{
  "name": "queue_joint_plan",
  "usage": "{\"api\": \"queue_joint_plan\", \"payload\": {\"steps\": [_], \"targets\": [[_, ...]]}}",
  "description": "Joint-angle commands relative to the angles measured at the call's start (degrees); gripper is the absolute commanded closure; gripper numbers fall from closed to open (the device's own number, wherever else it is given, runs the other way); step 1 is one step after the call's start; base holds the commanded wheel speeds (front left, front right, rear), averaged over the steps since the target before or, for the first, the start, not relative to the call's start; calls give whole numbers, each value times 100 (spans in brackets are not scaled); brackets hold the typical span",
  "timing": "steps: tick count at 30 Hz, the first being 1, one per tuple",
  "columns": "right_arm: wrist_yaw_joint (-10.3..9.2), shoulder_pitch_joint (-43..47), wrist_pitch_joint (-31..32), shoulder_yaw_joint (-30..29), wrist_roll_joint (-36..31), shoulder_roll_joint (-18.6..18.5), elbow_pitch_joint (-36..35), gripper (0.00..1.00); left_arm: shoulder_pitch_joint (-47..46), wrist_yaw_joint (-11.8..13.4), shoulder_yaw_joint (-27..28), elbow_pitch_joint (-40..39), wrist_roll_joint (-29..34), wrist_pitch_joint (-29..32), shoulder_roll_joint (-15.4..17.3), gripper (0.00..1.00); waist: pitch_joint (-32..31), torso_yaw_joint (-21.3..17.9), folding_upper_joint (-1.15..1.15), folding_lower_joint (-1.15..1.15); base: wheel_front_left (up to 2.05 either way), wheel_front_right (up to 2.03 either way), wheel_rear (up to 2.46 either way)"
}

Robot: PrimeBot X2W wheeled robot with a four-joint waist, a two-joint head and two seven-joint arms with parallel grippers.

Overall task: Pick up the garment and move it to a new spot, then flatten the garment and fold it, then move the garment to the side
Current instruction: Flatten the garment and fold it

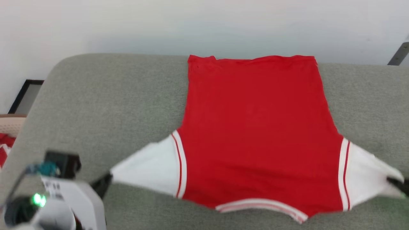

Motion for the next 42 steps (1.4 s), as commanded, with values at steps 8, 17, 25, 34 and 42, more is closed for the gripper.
{"api": "queue_joint_plan", "payload": {"steps": [8,17,25,34,42], "targets": [[-6,1443,304,-760,-160,367,-336,100,1012,462,-122,-202,-43,-383,-48,100,118,58,0,0,0,0,0],[-6,1936,625,-1520,-1159,1266,-443,100,1131,297,-381,332,11,-695,-544,100,221,11,0,0,0,0,0],[-6,1620,905,-1649,-1941,1902,-132,30,748,-9,-518,773,161,-887,-921,100,338,16,0,0,0,0,0],[-7,1504,1184,-1863,-2043,1927,-286,0,636,-86,-554,983,239,-1069,-1116,100,390,-82,0,0,0,0,0],[-6,1594,1521,-2794,-2079,1811,-1399,0,616,-97,-561,945,279,-1178,-1200,100,450,-103,0,0,0,0,0]]}}
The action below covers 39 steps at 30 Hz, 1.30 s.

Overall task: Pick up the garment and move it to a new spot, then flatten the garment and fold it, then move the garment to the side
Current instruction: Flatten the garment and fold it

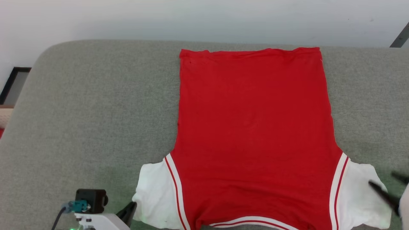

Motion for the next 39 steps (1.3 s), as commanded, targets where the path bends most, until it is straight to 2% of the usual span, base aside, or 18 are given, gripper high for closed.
{"api": "queue_joint_plan", "payload": {"steps": [1,6,9,12,16,20,23,31,39], "targets": [[-6,-52,21,-184,-94,31,-181,0,-83,-36,9,-28,67,-41,-40,100,44,22,0,0,0,0,0],[-6,-615,-154,-447,-483,153,-600,0,-240,-90,16,-41,112,-102,-113,100,245,111,0,0,0,0,0],[-6,-1039,-336,-348,-555,226,-566,0,-334,-134,7,-31,140,-106,-153,100,355,164,0,0,0,0,0],[-6,-1792,-724,-141,-724,242,-237,0,-514,-204,-38,-7,199,-107,-232,100,534,270,0,0,0,0,0],[-7,-2880,-1203,177,-858,329,544,0,-783,-311,-130,27,279,-78,-368,100,802,469,0,0,0,0,0],[-6,-3844,-1382,402,-879,400,1594,0,-1062,-465,-231,95,361,-59,-540,100,1088,714,0,0,0,0,0],[-6,-4464,-1269,570,-825,379,2409,0,-1289,-593,-320,164,420,-46,-683,100,1301,922,0,0,0,0,0],[-5,-5657,-717,564,-682,319,4364,0,-1784,-961,-543,443,501,-32,-1051,100,1741,1520,0,0,0,0,0],[-6,-6304,-213,648,-705,248,5485,0,-2073,-1290,-756,786,486,-88,-1420,100,2023,2032,0,0,0,0,0]]}}
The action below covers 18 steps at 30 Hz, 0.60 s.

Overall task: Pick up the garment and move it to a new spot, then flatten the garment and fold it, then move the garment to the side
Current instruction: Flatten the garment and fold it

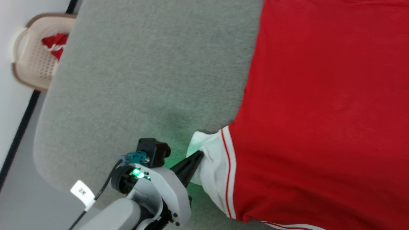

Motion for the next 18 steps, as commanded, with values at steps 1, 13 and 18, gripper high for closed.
{"api": "queue_joint_plan", "payload": {"steps": [1,13,18], "targets": [[-6,-55,74,17,-62,-49,113,0,-68,-38,-17,30,-4,-13,-42,100,286,338,0,0,0,0,0],[0,0,867,204,-341,268,1137,100,-162,-249,-31,542,-108,-157,-209,100,345,367,0,0,0,0,0],[14,142,1029,370,-89,384,915,100,-165,-250,43,713,-128,-222,-133,100,116,70,0,0,0,0,0]]}}
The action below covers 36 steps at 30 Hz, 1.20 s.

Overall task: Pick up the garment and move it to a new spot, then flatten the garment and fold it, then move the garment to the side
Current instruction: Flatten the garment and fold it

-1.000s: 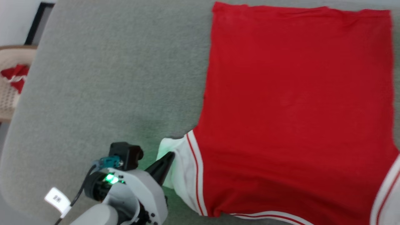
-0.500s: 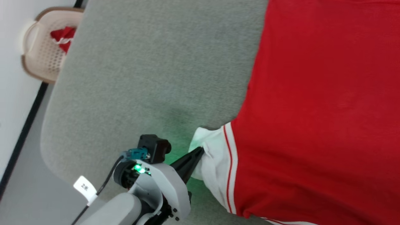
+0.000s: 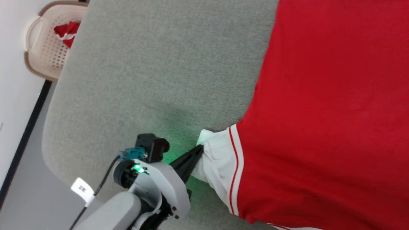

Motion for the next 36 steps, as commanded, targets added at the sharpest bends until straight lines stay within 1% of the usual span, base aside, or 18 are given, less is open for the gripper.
{"api": "queue_joint_plan", "payload": {"steps": [1,4,7,13,15,18,22,26,28,31,32,36], "targets": [[40,822,468,302,161,336,219,100,13,66,34,203,-38,24,90,100,-278,-310,0,0,0,0,0],[39,992,561,558,358,263,-191,100,59,108,95,226,-48,10,186,100,-482,-552,0,0,0,0,0],[37,1233,578,824,626,128,-758,100,143,147,157,215,-65,4,313,100,-703,-807,0,0,0,0,0],[22,2015,448,1199,1308,-362,-2116,100,348,285,242,88,-133,68,560,100,-1112,-1289,0,0,0,0,0],[22,2355,341,1227,1490,-495,-2515,100,450,360,286,39,-161,93,661,100,-1256,-1447,0,0,0,0,0],[22,2917,193,1121,1727,-669,-3021,100,602,462,348,-52,-210,107,815,100,-1444,-1659,0,0,0,0,0],[21,3720,-21,863,1886,-762,-3527,100,802,571,401,-145,-272,141,976,100,-1673,-1891,0,0,0,0,0],[21,4625,-167,499,1929,-707,-3876,100,948,649,423,-257,-302,147,1075,100,-1863,-2065,0,0,0,0,0],[21,5076,-223,287,1846,-634,-3993,100,1006,663,427,-285,-336,163,1095,100,-1940,-2125,0,0,0,0,0],[21,5736,-262,7,1744,-386,-4135,100,1049,698,423,-306,-360,173,1122,100,-2035,-2193,0,0,0,0,0],[21,5736,-262,7,1744,-386,-4135,100,1049,698,423,-306,-360,173,1122,100,-2035,-2193,0,0,0,0,0],[20,6347,-377,-369,1456,-20,-4152,100,1105,692,405,-308,-389,159,1093,100,-2119,-2240,0,0,0,0,0]]}}
